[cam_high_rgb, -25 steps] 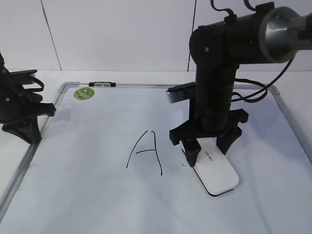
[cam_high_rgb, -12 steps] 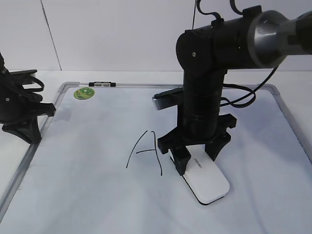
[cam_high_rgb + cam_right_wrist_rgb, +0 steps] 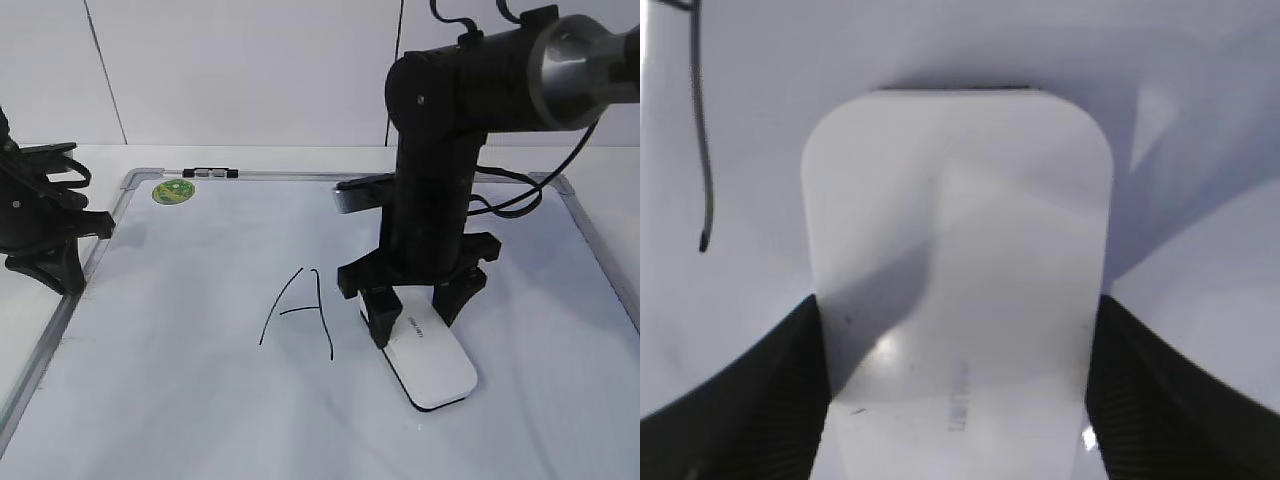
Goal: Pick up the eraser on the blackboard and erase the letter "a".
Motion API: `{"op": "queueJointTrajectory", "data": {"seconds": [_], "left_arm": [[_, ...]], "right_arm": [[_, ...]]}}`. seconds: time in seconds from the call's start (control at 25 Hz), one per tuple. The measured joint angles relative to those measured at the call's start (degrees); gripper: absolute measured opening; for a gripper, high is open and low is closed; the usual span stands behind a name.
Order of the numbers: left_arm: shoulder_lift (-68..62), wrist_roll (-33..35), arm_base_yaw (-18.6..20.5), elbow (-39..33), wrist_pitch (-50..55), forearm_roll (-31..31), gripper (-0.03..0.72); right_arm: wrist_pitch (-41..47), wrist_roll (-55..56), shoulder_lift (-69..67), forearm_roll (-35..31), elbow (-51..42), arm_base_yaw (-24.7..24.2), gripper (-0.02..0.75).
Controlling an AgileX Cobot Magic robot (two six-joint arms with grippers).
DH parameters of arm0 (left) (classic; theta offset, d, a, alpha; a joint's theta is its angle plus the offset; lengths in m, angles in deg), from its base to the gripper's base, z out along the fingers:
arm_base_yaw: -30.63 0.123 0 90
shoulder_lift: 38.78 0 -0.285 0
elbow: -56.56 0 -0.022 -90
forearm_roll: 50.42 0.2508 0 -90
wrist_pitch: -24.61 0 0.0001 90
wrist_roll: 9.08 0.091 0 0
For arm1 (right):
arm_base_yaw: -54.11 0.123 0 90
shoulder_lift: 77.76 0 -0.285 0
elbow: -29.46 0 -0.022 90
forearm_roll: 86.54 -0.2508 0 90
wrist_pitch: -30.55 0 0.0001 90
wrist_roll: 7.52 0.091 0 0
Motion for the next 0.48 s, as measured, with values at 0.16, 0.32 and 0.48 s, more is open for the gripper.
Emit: {"op": "queueJointTrajectory", "data": {"seconds": [0.16,0.32,0.48], "left_arm": [[0.0,0.0,0.0,0.0,0.0,0.0,0.034],[0.0,0.0,0.0,0.0,-0.1,0.0,0.035],[0.0,0.0,0.0,0.0,-0.1,-0.1,0.035]], "right_arm": [[0.0,1.1,0.0,1.4,0.1,-1.6,0.543],[0.0,2.1,0.0,2.4,0.1,-1.6,0.543],[0.0,2.9,-0.1,4.1,0.5,-1.6,0.543]]}}
